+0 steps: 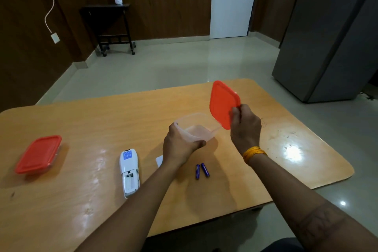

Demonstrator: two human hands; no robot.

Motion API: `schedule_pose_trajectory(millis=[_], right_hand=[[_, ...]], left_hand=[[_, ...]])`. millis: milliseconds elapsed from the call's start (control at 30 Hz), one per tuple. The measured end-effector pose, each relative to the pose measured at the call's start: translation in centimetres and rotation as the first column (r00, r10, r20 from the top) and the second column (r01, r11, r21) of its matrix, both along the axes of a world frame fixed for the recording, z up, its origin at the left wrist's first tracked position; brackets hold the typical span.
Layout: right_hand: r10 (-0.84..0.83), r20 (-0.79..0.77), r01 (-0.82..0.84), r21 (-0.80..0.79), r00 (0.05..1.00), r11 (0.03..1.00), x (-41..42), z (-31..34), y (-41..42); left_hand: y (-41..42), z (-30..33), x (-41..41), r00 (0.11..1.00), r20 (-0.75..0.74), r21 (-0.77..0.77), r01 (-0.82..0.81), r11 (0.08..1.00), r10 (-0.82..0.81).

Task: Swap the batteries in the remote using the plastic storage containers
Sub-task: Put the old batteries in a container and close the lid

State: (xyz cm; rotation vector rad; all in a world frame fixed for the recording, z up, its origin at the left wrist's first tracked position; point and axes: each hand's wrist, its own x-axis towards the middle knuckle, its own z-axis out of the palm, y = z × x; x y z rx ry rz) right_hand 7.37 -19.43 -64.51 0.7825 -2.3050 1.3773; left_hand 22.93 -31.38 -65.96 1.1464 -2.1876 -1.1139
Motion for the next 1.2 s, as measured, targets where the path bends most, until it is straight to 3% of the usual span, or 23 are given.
schedule_pose_trajectory(millis=[133, 300, 567, 700, 867, 1000, 1100, 1200], right_hand=[[-0.111, 0.204, 0.130, -0.080, 0.973, 0.988, -1.3, -0.2, 2.1], [-0.192, 0.409, 0.234, -0.055, 0.892, 0.971, -2.0, -2.4, 4.5], [-0.214, 0.641, 0.218, 0.074, 0.737, 0.973, -2.6, -4.9, 6.7], [-0.231, 0.625, 0.177, 0.149, 0.746, 0.973, -1.8, -5.1, 7.3], [-0.237, 0.397, 0.127, 0.284, 0.887, 0.951, 1.1, -4.3, 8.0], [-0.052, 0.322, -0.054, 0.314, 0.945, 0.948, 4.4, -3.4, 7.0], [0.112, 0.297, -0.229, 0.394, 0.948, 0.890, 7.1, -3.2, 5.8], [0.175, 0.284, -0.296, 0.473, 0.943, 0.830, 8.7, -3.4, 4.8]], left_hand=[[0.3, -1.0, -0.7, 0.996, -0.005, 0.019, -0.083, 0.996, 0.084], [0.9, -1.4, -1.3, 0.990, 0.019, 0.007, -0.139, 0.990, 0.139], [2.1, -1.5, 0.0, 0.990, -0.034, 0.058, -0.133, 0.989, 0.135], [3.6, -1.5, 1.7, 0.993, -0.079, -0.012, -0.088, 0.996, 0.087], [5.4, -1.2, 3.8, 0.997, -0.057, -0.090, -0.055, 0.994, 0.050], [6.6, -1.3, 5.3, 0.998, 0.062, -0.157, 0.007, 0.987, 0.002], [7.2, -1.7, 5.8, 0.986, 0.166, -0.222, 0.043, 0.974, -0.005], [7.4, -2.1, 5.9, 0.975, 0.224, -0.275, 0.061, 0.960, 0.002]])
